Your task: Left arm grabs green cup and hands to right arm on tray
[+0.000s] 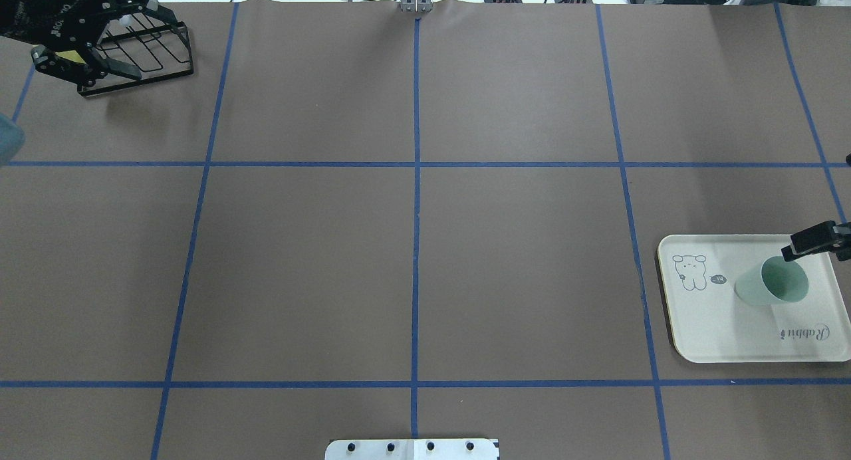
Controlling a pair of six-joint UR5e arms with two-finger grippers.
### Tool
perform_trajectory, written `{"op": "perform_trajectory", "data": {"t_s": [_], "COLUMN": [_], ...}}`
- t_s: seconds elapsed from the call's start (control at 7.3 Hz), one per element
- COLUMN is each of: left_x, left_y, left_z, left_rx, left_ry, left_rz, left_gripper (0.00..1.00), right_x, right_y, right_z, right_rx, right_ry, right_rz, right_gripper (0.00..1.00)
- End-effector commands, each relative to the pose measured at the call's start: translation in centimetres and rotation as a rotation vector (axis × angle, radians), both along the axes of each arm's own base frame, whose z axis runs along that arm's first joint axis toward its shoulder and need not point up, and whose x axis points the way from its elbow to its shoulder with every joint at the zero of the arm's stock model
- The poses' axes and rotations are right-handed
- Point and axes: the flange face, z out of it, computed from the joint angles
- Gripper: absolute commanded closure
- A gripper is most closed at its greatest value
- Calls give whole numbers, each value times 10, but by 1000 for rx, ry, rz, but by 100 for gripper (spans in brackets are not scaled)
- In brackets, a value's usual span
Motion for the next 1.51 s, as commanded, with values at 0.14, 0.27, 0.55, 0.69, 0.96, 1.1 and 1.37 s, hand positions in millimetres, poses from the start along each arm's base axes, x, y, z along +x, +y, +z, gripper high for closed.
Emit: {"op": "perform_trajectory", "data": {"t_s": [0.14, 0.27, 0.55, 0.69, 0.96, 1.1, 1.37], "left_x": [-65, -90, -149, -173, -189, -188, -190], "left_y": [28, 30, 38, 46, 59, 62, 71], "left_z": [126, 158, 207, 232, 251, 248, 253], "left_rx": [209, 280, 372, 408, 285, 213, 252], "left_ry": [-266, -404, -579, -655, -654, -630, -617], "left_rz": [38, 77, 203, 287, 380, 409, 465], "left_gripper": [0, 0, 0, 0, 0, 0, 0], "right_x": [55, 63, 70, 76, 83, 83, 82], "right_y": [-16, -17, -18, -29, -49, -50, -51], "right_z": [1, 8, 18, 16, 4, 2, 5], "right_rx": [97, 105, 97, 116, 128, 135, 127], "right_ry": [20, 26, 45, 62, 93, 92, 97], "right_rz": [55, 53, 36, 11, -30, -33, -34], "right_gripper": [0, 0, 0, 0, 0, 0, 0]}}
